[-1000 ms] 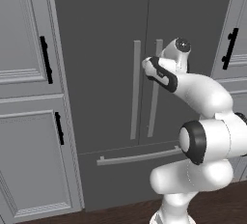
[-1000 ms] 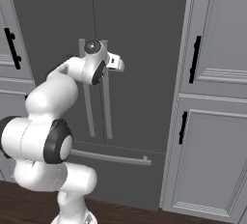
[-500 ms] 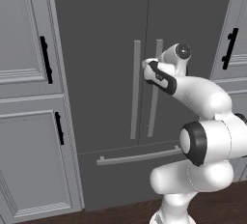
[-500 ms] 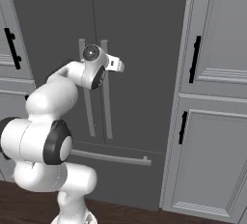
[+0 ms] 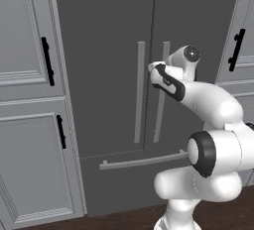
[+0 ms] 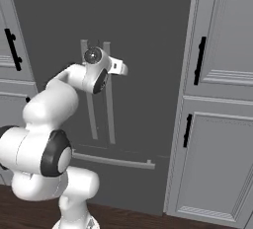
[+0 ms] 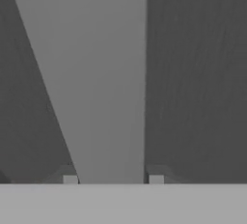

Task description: Take the strawberry from the fridge and place it on top of the pancake, located on the dining counter.

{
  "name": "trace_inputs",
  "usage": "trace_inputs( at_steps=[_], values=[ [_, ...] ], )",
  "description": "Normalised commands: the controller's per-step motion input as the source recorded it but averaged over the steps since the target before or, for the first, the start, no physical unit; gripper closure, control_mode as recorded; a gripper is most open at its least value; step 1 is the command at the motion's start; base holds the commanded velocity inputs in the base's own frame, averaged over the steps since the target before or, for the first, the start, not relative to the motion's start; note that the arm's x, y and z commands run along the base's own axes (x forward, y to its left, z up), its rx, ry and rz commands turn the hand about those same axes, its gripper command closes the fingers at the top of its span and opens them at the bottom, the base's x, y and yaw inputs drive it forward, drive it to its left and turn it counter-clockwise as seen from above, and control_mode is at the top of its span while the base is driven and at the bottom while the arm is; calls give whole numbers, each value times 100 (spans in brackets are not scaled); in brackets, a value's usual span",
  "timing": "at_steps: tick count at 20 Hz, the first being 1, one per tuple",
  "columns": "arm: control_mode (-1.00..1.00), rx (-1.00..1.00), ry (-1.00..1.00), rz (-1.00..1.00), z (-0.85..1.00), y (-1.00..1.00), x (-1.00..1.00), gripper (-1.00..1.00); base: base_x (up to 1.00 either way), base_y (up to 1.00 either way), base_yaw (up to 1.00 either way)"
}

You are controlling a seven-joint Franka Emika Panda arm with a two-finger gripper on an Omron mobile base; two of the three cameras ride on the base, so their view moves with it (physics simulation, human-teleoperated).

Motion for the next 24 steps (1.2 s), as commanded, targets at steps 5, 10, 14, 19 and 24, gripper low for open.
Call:
trace_inputs(
  at_steps=[5, 10, 14, 19, 24],
  values=[
    [-100, -4, 7, -1, -60, -95, -98, 100, 0, 0, 0],
    [-100, -5, 12, -4, -67, -100, -100, 100, 0, 0, 0],
    [-100, -4, 19, -12, -79, -100, -100, 100, 0, 0, 0],
    [-100, -1, 5, -15, -66, -100, -96, 100, 0, 0, 0],
    [-100, 0, 0, -18, -17, -92, -96, -100, 0, 0, 0]
  ],
)
